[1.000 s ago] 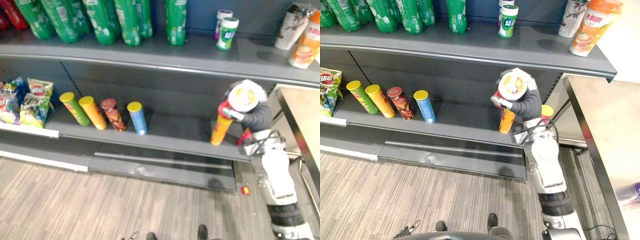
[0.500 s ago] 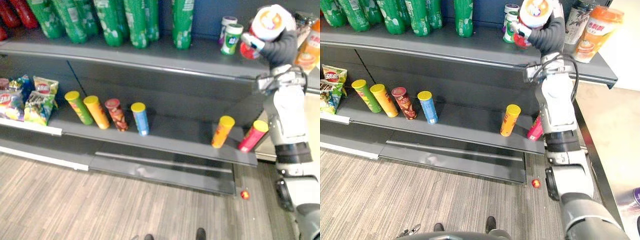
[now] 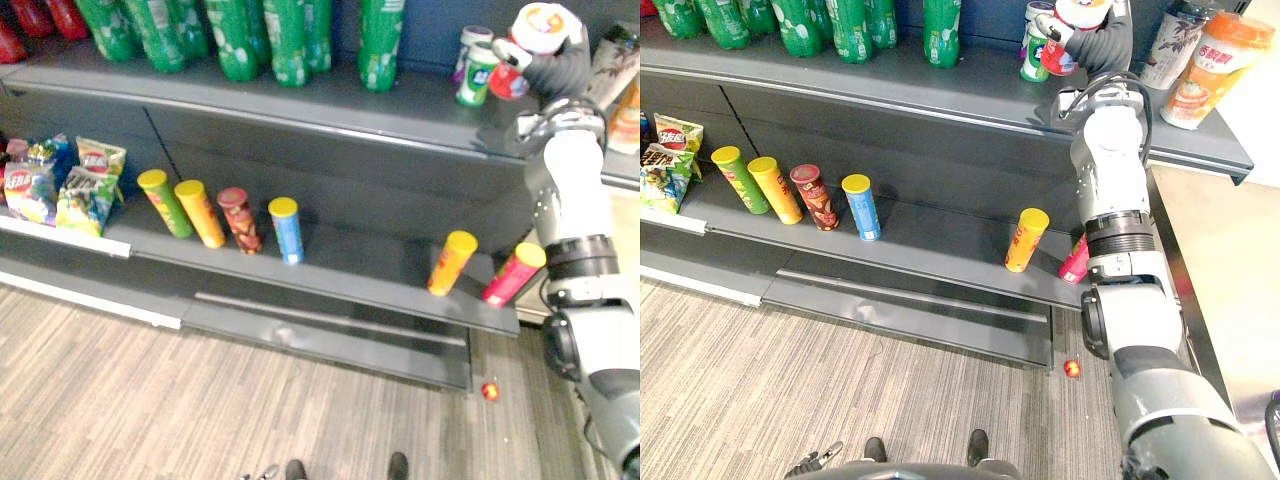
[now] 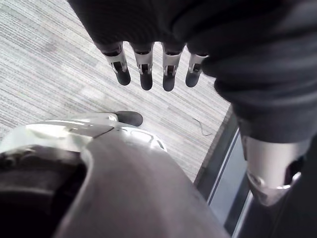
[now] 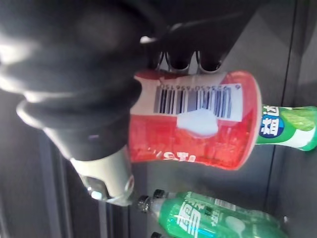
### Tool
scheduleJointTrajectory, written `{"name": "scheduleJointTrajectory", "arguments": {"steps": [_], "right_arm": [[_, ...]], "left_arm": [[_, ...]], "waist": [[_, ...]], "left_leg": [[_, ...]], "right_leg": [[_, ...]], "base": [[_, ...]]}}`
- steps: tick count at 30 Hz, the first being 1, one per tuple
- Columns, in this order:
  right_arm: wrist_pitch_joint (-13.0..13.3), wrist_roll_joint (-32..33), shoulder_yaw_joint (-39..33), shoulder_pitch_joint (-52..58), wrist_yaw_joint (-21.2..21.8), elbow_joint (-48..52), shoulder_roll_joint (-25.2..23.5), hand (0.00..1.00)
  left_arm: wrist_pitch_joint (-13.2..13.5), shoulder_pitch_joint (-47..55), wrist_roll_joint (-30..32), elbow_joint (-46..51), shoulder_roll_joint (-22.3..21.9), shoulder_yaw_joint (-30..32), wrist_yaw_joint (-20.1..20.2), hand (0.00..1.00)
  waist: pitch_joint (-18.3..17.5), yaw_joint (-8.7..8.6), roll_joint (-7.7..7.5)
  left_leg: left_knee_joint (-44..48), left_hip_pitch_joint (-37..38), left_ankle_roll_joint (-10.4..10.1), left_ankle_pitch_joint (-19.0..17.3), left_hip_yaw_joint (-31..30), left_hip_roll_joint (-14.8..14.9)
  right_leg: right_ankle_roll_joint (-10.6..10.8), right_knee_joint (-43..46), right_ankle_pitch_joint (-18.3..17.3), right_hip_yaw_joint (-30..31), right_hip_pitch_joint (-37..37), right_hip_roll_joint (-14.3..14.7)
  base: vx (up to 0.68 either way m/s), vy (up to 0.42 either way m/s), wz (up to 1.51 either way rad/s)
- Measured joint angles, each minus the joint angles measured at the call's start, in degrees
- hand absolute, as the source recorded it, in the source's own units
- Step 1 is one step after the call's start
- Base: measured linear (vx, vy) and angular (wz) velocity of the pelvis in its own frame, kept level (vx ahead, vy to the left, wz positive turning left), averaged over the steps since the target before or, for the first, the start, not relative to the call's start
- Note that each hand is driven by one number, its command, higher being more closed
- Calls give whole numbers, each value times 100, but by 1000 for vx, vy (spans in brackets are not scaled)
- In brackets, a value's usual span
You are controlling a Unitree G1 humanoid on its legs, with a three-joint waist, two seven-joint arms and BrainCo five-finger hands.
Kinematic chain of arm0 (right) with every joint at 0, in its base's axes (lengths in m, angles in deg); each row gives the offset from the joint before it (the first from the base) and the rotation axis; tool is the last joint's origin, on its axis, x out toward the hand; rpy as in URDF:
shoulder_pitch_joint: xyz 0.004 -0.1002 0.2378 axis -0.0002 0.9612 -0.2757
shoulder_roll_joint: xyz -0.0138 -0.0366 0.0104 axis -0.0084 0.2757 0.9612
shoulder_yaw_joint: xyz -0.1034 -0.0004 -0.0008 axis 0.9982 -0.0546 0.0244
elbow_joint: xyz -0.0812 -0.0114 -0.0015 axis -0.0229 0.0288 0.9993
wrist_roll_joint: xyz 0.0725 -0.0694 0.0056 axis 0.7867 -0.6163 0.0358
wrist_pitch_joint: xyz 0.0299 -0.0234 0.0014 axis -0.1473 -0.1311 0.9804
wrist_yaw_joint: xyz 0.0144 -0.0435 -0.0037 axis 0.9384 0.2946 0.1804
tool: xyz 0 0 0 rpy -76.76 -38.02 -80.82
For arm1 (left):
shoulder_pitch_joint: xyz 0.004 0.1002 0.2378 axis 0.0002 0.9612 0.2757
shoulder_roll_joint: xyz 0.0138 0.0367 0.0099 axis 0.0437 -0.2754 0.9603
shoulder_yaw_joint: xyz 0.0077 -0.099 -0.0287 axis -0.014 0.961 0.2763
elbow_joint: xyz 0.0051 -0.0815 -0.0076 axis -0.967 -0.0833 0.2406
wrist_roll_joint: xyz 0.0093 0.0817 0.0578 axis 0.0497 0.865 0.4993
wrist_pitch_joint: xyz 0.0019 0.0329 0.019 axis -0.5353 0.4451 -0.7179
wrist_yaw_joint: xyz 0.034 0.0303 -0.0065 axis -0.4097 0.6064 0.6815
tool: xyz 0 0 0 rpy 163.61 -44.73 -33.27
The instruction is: Put the gum and the chips on the shelf.
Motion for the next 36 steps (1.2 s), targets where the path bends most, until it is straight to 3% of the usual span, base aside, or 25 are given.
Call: {"name": "scheduleJointTrajectory", "arguments": {"steps": [10, 31, 32, 36], "right_arm": [[-158, -1, -364, -196, 46, -755, -402, 100], [-271, -58, -375, -316, 171, -833, -413, 100], [-271, -59, -375, -316, 171, -833, -413, 0], [-272, -60, -375, -315, 175, -847, -413, 0]], "left_arm": [[-1, -40, -209, 39, -9, 2, -15, 0], [-1, -81, -211, 147, -21, 9, -18, 0], [-1, -81, -211, 147, -21, 9, -18, 0], [-1, -81, -211, 147, -21, 8, -18, 0]], "waist": [[163, 24, -8], [330, 85, -9], [330, 85, -9], [331, 83, -12]], "left_leg": [[1, 0, -3, 1, 5, 23], [1, 6, -29, 19, 13, 69], [1, 6, -29, 19, 13, 69], [1, 11, -29, 19, 22, 69]], "right_leg": [[-43, -17, 33, -19, 10, 25], [-59, -40, 44, -22, 23, 75], [-59, -40, 44, -22, 23, 75], [-59, -40, 44, -4, 23, 76]], "base": [[0, 0, 0], [0, 0, 0], [0, 0, 0], [0, 0, 0]]}}
